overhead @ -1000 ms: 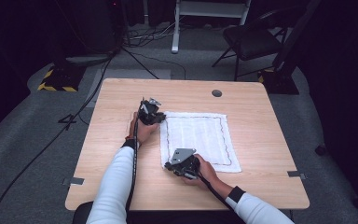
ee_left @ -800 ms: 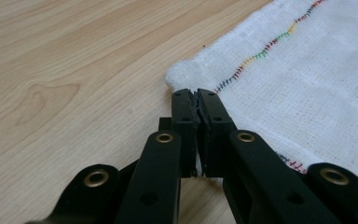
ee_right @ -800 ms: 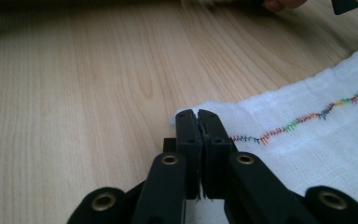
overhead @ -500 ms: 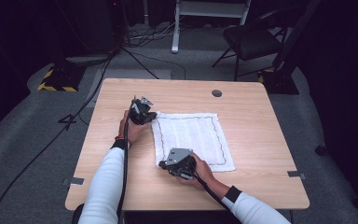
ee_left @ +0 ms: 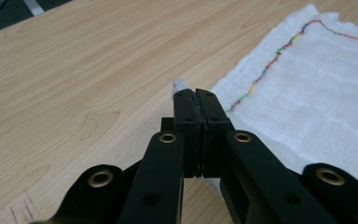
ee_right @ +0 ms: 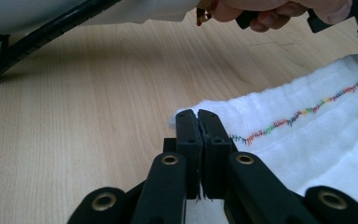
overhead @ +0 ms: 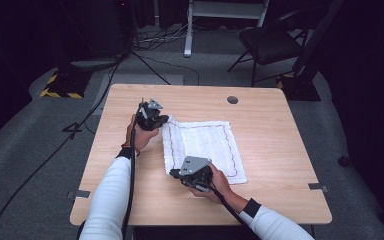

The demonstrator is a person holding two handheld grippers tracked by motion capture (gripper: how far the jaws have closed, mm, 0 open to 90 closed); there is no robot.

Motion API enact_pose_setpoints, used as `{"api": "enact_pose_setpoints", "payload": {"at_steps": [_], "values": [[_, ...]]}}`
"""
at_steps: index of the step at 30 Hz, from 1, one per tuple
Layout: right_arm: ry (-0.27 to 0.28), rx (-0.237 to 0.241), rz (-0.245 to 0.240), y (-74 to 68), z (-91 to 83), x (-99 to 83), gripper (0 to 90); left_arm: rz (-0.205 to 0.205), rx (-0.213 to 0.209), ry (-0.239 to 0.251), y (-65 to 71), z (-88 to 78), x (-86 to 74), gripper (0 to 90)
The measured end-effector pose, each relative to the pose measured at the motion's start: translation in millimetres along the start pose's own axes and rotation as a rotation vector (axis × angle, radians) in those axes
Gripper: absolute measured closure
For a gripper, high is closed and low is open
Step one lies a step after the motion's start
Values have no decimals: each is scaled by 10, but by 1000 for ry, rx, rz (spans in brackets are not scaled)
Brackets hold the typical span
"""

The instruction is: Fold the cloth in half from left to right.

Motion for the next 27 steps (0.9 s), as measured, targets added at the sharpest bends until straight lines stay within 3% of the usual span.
{"api": "enact_pose_setpoints", "payload": {"at_steps": [12,20,27], "values": [[10,-70,36,192,-464,-251,882,67,-23,16,375,180,287,884],[-12,-91,74,292,-721,-496,882,108,-20,16,652,408,452,885],[-21,-138,107,361,-986,-692,882,136,-38,23,905,604,575,884]]}}
Point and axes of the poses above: each handheld gripper's, and its own axes: z roughly forward along the jaws, x roughly out of its top, y roughly to its right, the point moved 4 cm from there along z, roughly forward along the jaws, and after that the axes turned 7 degrees about -z, right-handed, at the moved point
